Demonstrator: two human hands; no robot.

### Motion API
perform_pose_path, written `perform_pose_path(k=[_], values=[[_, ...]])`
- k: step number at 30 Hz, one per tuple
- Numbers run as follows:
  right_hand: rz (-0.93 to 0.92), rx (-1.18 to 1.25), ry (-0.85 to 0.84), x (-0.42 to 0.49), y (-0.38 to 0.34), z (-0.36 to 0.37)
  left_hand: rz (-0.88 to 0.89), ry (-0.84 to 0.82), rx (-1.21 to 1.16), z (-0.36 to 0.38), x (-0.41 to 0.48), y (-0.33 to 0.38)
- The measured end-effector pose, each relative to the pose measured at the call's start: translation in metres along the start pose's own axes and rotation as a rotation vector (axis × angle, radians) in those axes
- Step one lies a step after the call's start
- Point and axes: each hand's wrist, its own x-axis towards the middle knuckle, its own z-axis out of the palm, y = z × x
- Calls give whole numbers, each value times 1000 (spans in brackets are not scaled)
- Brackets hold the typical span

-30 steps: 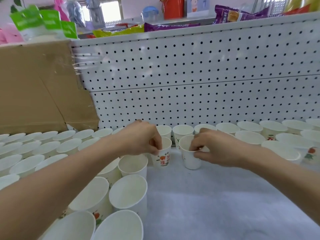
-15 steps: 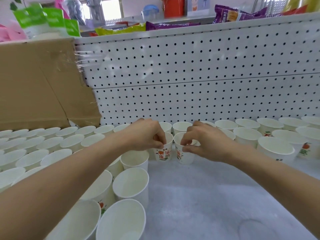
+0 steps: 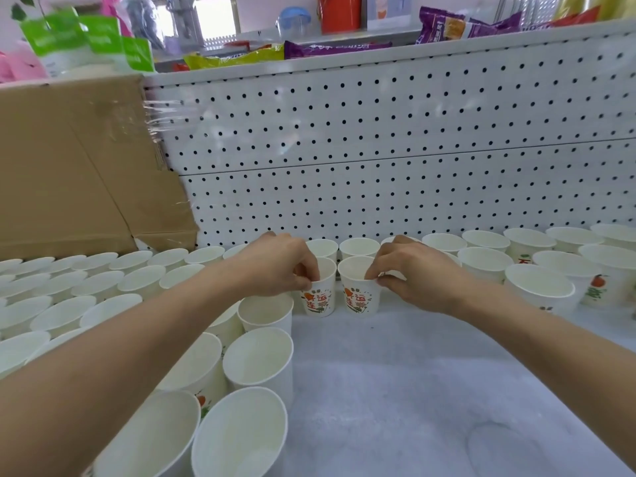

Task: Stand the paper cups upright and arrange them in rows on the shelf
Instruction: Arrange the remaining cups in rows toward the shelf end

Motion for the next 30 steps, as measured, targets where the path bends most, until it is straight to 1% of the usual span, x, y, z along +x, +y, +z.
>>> perform_pose_path(k=[3, 6, 8, 10, 11, 14, 18, 20, 22, 24, 27, 30], values=[[11, 4, -10, -1, -2, -1, -12, 2, 29, 1, -1, 1], [19, -12, -10, -8, -2, -13, -7, 29, 9, -2, -3, 9], [55, 10, 62, -20, 4, -31, 30, 68, -26, -8, -4, 22], [138, 47, 152, -40, 14, -52, 82, 108, -63, -16, -1, 42], [182, 49, 170, -51, 21, -61, 106, 123, -81, -18, 5, 54], [290, 21, 139, -81, 37, -78, 162, 130, -115, -19, 30, 94], [376, -46, 81, -110, 47, -88, 188, 71, -81, -1, 67, 131], [402, -94, 25, -121, 51, -92, 203, 76, -13, 7, 78, 141], [422, -168, -51, -127, 54, -91, 201, 76, -5, 8, 79, 145], [406, -198, -74, -128, 55, -88, 205, 39, -97, 3, 72, 146], [295, -110, -61, -124, 46, -81, 205, -46, -256, -11, 45, 134], [165, 4, -81, -113, 22, -75, 165, -31, -288, -26, 10, 107]])
